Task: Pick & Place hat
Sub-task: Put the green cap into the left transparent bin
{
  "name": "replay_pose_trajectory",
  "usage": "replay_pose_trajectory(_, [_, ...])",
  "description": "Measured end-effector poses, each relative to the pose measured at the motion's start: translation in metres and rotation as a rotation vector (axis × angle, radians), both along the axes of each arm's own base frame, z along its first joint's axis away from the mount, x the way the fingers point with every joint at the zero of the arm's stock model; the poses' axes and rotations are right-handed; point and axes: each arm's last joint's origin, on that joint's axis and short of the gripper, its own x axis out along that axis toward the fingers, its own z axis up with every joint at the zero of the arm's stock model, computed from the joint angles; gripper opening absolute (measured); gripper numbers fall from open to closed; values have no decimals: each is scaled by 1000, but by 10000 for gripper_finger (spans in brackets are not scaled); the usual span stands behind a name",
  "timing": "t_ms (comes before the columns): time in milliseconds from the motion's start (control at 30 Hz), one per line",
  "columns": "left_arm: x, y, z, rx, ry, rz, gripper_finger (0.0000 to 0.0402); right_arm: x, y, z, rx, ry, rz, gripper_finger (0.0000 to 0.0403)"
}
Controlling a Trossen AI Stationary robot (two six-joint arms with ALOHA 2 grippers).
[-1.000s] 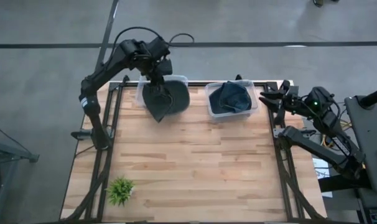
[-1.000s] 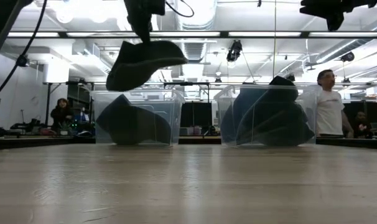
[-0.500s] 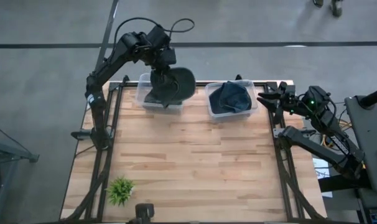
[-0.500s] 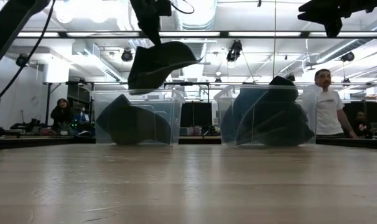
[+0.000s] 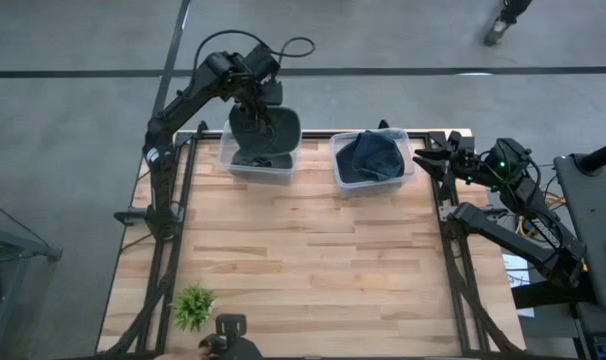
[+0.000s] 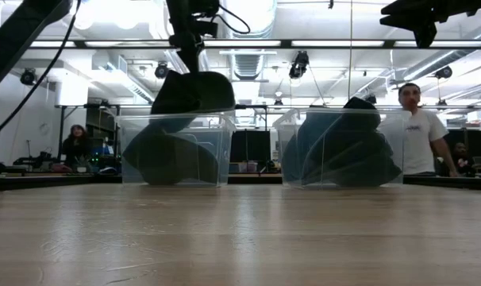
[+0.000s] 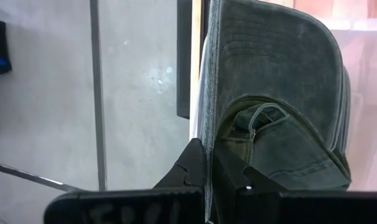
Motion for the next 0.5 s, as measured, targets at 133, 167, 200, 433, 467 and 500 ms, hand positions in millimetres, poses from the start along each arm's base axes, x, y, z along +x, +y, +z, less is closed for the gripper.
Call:
replay_pose_trajectory(133, [4, 7, -9, -21, 23, 6, 5, 0, 0, 0, 5, -2, 0, 111])
replay_pose_trajectory(167, [5, 9, -11, -28, 27, 8, 5, 0, 0, 0, 11, -4, -1, 111])
replay_pose_trajectory(200, [5, 10, -13, -35, 35, 11, 5, 0, 0, 0, 15, -5, -1, 111])
replay_pose_trajectory(433, [-4, 16, -15, -101, 20, 35, 5, 0, 0, -2, 29, 9, -1, 111])
replay_pose_trajectory(467, [-5, 16, -14, -116, 7, 34, 5, 0, 0, -2, 32, 12, -1, 111])
replay_pose_trajectory(500, [-5, 17, -14, -132, -6, 31, 5, 0, 0, -2, 32, 12, -1, 111])
